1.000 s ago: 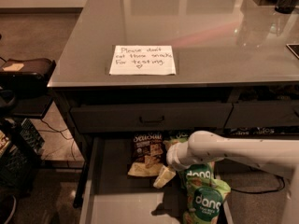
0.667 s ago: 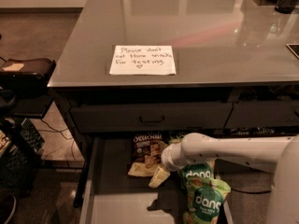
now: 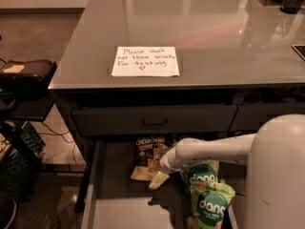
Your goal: Pick brown chip bag from middle drawer and place on counter
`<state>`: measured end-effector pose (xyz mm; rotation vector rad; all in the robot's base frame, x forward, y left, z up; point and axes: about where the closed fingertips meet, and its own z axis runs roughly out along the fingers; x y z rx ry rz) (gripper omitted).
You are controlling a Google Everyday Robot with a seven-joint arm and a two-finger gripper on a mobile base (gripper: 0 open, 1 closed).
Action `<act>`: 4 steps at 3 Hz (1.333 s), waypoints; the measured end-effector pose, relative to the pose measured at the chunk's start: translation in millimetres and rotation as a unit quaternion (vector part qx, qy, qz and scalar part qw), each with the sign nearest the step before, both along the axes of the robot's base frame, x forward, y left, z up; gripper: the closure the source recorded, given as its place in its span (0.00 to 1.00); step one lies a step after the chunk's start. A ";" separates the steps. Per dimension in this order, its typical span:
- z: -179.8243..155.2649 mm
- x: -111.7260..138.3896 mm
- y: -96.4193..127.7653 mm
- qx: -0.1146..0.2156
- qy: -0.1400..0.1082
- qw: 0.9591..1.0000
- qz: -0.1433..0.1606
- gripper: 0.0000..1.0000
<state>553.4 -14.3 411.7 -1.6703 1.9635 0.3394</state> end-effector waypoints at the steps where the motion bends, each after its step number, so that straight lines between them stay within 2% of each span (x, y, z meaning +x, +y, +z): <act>1: -13.1 15.6 -3.7 -0.004 -0.006 1.000 -0.011 0.00; 3: -33.3 43.1 -24.1 0.008 -0.001 0.998 -0.065 0.00; 4: -46.8 50.9 -19.7 0.016 0.014 0.997 -0.075 0.00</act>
Offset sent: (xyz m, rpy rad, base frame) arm 0.0489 -0.0332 -0.0344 0.0110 -0.0167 -0.1450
